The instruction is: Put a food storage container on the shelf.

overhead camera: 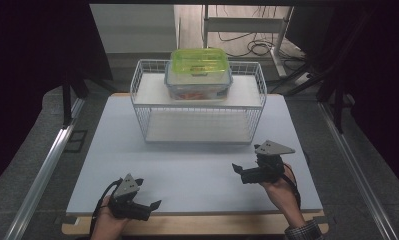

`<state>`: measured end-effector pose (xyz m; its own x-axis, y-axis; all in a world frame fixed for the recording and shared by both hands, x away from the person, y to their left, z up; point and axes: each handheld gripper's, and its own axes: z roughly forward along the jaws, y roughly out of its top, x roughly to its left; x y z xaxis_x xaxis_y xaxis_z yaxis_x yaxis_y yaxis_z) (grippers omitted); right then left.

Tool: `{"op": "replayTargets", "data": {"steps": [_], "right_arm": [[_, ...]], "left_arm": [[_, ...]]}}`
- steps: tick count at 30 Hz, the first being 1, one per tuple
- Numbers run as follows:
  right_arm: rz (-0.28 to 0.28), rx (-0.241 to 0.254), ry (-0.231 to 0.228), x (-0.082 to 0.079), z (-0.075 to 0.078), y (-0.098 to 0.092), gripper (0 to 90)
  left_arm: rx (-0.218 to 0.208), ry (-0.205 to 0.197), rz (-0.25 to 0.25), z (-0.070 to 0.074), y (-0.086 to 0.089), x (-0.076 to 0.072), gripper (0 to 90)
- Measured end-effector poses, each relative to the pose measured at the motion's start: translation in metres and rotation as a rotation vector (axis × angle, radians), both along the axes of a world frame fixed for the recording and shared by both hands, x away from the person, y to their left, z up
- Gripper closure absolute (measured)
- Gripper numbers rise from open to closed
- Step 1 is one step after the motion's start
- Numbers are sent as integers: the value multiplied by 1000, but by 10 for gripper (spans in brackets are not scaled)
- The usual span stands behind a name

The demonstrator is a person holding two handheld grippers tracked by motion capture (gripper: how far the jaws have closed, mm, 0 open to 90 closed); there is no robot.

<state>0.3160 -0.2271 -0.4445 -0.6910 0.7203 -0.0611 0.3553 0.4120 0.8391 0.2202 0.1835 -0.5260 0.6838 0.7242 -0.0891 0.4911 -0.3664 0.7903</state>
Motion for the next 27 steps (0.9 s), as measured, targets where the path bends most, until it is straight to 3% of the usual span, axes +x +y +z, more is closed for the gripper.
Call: {"op": "replayTargets", "data": {"steps": [27], "right_arm": [[-93,-25,34,-22,-36,-44,0]], "left_arm": [[11,14,-17,-2,-3,1,32]]}}
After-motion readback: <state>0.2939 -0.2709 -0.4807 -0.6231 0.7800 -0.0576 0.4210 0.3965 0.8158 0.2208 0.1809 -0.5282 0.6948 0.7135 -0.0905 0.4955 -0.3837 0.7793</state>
